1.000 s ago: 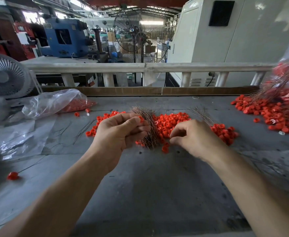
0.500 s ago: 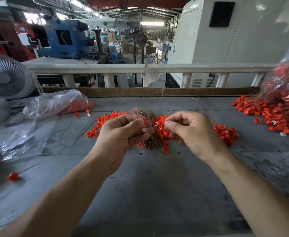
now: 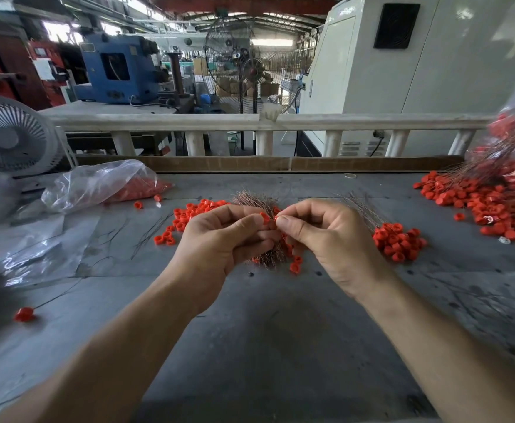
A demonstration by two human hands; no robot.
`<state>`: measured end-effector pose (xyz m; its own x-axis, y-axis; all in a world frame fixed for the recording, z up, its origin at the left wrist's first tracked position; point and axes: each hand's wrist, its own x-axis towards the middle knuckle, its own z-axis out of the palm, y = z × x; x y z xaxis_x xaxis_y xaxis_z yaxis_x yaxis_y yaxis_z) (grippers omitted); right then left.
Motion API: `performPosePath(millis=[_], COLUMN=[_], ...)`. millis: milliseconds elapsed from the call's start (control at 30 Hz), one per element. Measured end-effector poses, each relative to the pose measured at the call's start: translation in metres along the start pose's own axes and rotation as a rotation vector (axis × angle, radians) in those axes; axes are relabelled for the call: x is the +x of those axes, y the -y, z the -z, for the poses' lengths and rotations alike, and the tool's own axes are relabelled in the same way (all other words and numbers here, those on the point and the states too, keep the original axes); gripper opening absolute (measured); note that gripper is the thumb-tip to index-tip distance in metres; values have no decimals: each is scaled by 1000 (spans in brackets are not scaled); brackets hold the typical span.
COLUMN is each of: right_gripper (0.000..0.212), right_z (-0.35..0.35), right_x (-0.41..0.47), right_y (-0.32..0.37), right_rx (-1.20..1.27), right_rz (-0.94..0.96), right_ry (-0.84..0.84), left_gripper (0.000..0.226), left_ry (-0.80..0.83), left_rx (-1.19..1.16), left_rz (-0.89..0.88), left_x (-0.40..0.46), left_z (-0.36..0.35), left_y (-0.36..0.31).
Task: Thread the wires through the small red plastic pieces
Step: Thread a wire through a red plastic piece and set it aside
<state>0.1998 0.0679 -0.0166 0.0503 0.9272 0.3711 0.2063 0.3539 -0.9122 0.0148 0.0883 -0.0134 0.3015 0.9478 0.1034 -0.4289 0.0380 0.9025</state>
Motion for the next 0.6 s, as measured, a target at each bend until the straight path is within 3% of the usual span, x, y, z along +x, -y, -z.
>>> performPosePath(millis=[600], right_gripper=[8], right_z=[-7], right_x=[-6], right_y=[10], right_rx=[-268], right_rz=[226], right_ry=[-89], left_gripper=[10], left_ry=[43], left_rx=[188], left_rz=[-167], left_x=[-2], left_z=[-4], left_y=[6])
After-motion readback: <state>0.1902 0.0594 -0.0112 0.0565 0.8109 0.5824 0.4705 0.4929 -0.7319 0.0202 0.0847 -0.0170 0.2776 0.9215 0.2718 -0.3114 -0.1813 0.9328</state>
